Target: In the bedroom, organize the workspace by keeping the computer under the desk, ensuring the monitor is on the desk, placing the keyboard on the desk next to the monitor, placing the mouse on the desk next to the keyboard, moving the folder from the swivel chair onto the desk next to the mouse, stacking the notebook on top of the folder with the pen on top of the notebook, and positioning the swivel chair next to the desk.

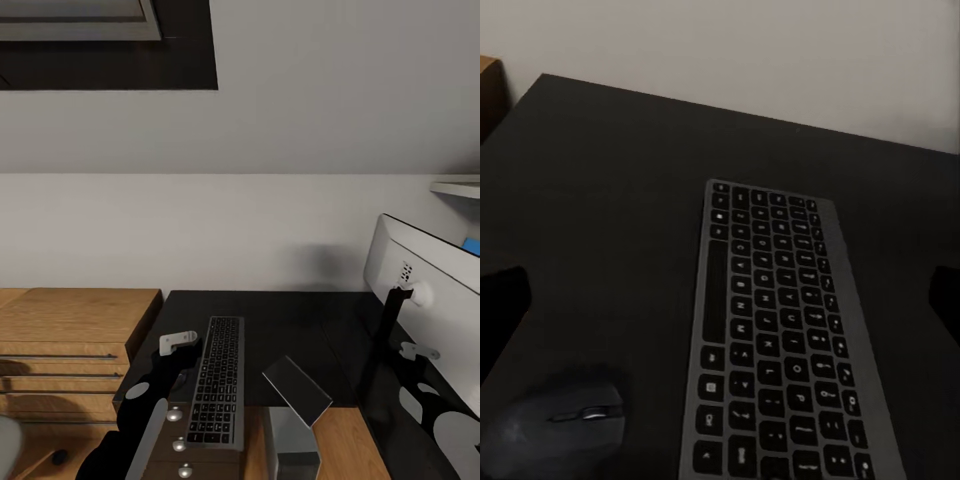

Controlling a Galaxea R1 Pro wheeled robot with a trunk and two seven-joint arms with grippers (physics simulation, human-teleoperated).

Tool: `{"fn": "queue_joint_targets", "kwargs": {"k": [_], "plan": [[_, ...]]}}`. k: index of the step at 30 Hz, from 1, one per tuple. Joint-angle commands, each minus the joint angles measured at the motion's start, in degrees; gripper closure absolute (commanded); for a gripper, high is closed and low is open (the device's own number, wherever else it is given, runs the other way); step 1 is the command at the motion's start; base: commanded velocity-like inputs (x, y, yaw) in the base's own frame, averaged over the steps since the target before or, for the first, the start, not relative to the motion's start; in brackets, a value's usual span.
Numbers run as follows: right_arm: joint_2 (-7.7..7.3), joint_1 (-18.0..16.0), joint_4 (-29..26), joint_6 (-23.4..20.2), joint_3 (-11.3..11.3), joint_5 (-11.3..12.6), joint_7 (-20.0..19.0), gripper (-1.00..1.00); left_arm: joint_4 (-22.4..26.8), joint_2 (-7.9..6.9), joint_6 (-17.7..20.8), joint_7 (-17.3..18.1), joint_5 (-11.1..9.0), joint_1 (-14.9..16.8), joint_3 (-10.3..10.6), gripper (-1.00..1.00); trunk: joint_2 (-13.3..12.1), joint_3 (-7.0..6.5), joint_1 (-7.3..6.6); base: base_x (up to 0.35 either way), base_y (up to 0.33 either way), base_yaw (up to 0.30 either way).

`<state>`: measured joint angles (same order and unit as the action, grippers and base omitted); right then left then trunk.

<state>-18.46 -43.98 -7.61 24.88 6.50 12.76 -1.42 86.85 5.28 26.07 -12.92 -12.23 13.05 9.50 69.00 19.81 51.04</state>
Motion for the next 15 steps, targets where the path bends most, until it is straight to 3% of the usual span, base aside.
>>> {"fn": "queue_joint_targets", "kwargs": {"k": [1, 15], "plan": [[0.01, -0.05, 0.05, 0.17, 0.18, 0.16, -0.13, -1.00, 0.07, -0.01, 0.20, -0.53, -0.61, 0.04, 0.08, -1.00, 0.05, 0.07, 0.00, 0.000, -0.010, 0.000], [0.01, -0.05, 0.05, 0.17, 0.18, 0.16, -0.08, -1.00, 0.07, -0.01, 0.20, -0.53, -0.61, 0.04, 0.08, -1.00, 0.05, 0.07, 0.00, 0.113, -0.002, 0.000]]}}
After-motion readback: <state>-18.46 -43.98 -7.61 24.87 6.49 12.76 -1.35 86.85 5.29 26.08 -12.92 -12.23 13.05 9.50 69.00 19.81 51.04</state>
